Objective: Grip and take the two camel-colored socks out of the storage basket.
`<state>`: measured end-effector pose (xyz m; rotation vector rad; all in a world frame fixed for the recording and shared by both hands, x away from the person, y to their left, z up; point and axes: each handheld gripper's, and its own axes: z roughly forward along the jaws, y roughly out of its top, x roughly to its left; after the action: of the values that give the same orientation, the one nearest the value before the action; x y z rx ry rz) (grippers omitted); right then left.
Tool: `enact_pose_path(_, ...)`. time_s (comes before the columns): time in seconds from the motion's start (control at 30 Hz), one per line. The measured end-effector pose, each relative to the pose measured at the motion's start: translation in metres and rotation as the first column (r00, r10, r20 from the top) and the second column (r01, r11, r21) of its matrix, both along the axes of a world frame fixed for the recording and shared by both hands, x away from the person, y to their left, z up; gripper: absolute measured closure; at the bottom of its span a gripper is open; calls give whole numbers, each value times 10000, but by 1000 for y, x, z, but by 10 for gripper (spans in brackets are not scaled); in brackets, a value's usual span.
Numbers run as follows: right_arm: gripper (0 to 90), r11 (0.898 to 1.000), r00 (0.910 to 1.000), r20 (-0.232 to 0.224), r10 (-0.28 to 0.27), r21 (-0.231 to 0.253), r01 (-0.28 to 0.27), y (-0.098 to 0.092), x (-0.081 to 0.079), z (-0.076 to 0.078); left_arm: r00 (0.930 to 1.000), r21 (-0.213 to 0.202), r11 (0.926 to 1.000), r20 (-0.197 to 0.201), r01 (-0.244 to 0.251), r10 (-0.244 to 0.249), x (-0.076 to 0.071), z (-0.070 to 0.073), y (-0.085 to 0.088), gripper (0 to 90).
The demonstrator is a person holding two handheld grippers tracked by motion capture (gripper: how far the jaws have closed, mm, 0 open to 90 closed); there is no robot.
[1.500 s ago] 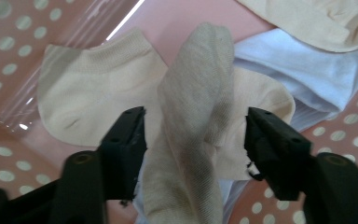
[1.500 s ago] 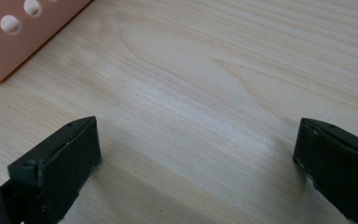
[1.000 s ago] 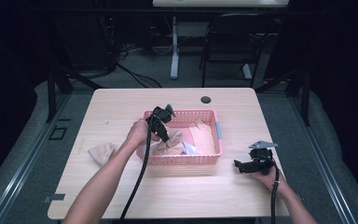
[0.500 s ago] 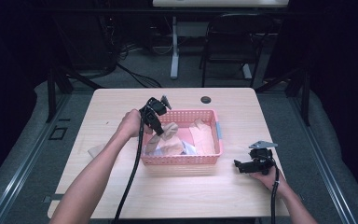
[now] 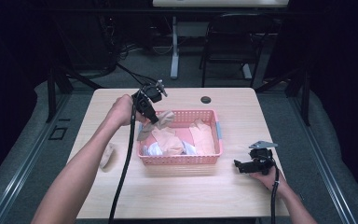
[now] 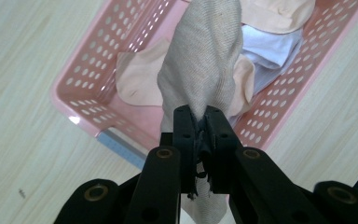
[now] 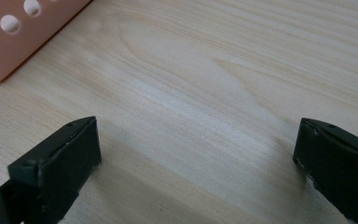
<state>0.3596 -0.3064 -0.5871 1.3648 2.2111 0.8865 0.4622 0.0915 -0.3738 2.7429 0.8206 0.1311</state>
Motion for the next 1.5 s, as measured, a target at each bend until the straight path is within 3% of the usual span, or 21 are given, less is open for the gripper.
enact_pose_path(0.17, 0, 10000, 10000, -11, 6, 12, -6, 0, 0, 0, 9996, 65, 10000, 288, -4, 2, -6, 15, 9, 845)
enact_pose_path(0.33, 0, 10000, 10000, 9, -5, 73, 5, 0, 1, 0, 9992, 247, 9994, 328, -241, 233, -10, 25, 28, 845)
enact_pose_path(0.57, 0, 10000, 10000, 13, -12, 74, 12, 1, 1, 0, 9954, 211, 9962, 467, -846, 835, -15, 37, 67, 845)
enact_pose_path(0.8, 0, 10000, 10000, 18, -20, 68, 20, 1, 1, 0, 9854, 222, 9861, 467, -1649, 1637, -25, 38, 113, 844)
enact_pose_path(1.07, 0, 10000, 10000, 4, -30, 21, 30, 1, 1, 0, 9750, 521, 9737, 172, -2220, 2214, -38, 18, 152, 843)
enact_pose_path(1.27, 0, 10000, 10000, 23, -50, 63, 50, 1, 1, 0, 9673, 490, 9668, -284, -2506, 2522, -39, -15, 169, 842)
enact_pose_path(1.5, 0, 10000, 10000, 19, -42, 89, 42, 1, 1, 0, 9589, 597, 9604, -667, -2721, 2758, -37, -56, 172, 841)
